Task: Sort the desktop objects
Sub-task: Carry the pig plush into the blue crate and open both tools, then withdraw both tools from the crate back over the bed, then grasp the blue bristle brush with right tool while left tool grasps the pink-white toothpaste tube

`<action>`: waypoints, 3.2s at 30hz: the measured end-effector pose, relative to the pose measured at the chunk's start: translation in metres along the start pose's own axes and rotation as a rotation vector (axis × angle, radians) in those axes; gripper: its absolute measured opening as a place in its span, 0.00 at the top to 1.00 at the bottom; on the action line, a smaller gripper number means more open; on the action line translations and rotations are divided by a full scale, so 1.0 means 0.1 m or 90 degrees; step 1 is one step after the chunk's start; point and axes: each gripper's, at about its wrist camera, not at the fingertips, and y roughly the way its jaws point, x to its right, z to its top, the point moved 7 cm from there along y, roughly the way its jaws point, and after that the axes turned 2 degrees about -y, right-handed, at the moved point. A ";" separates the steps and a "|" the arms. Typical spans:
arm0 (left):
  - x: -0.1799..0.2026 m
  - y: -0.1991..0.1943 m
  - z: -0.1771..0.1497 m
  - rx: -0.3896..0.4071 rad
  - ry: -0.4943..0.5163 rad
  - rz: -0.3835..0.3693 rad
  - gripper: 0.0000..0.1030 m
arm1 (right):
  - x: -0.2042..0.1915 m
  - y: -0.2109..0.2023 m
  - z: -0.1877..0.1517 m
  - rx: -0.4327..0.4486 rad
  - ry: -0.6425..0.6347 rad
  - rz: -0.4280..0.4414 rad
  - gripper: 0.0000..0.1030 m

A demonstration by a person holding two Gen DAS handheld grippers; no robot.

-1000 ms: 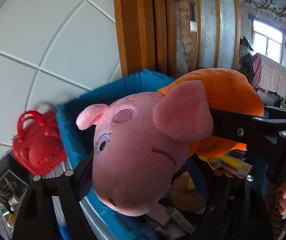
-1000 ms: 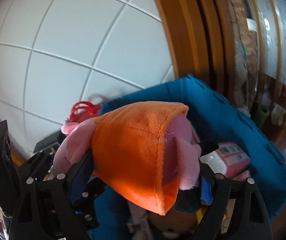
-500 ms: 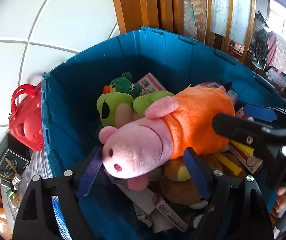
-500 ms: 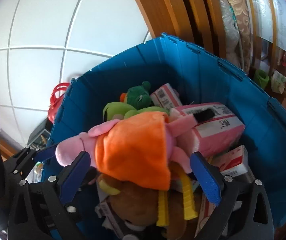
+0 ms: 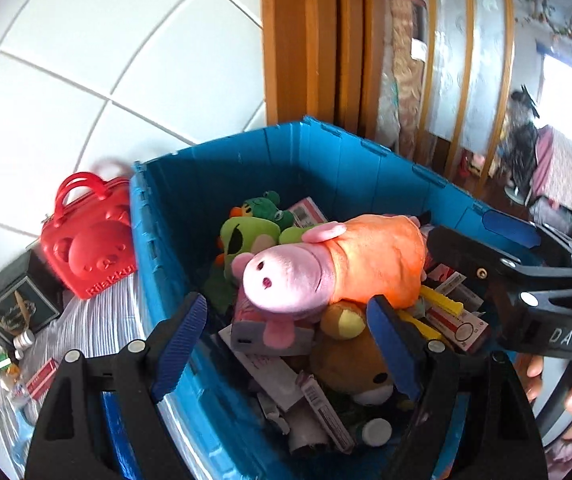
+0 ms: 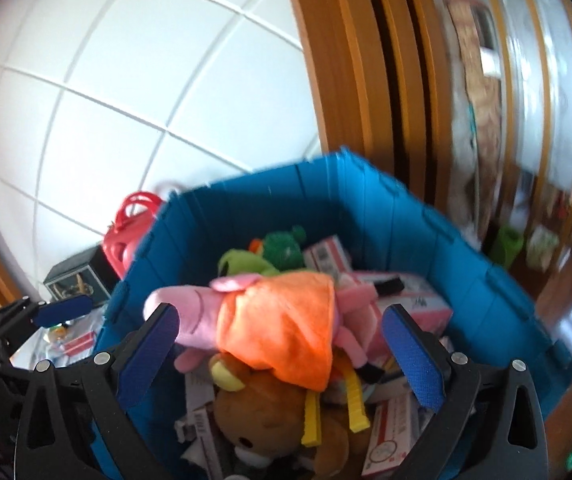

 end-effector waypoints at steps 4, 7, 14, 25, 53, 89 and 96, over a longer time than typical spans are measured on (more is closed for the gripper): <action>-0.16 -0.19 -0.07 0.051 -0.033 0.047 0.20 | -0.10 -0.05 -0.06 0.019 0.008 0.042 0.00; -0.32 -0.36 -0.15 0.082 -0.069 0.074 0.20 | -0.25 -0.14 -0.07 0.050 -0.021 0.056 0.00; -0.80 -0.65 -0.50 0.092 -0.131 0.141 0.20 | -0.75 -0.41 -0.05 0.110 -0.054 0.144 0.00; -1.99 -1.23 -1.24 0.107 -0.238 0.198 0.20 | -2.00 -0.58 -0.14 0.139 -0.132 0.226 0.00; -5.30 -1.19 -3.89 -0.151 -0.352 0.258 0.20 | -3.91 1.56 -3.17 -0.422 -0.070 0.068 0.29; -3.56 1.13 -2.75 -0.195 -0.163 0.092 0.48 | -2.74 1.79 -2.31 -0.342 -0.073 0.064 0.86; -3.37 1.67 -2.67 -0.232 -0.129 0.070 0.52 | -2.60 2.11 -2.38 -0.364 -0.068 0.088 0.86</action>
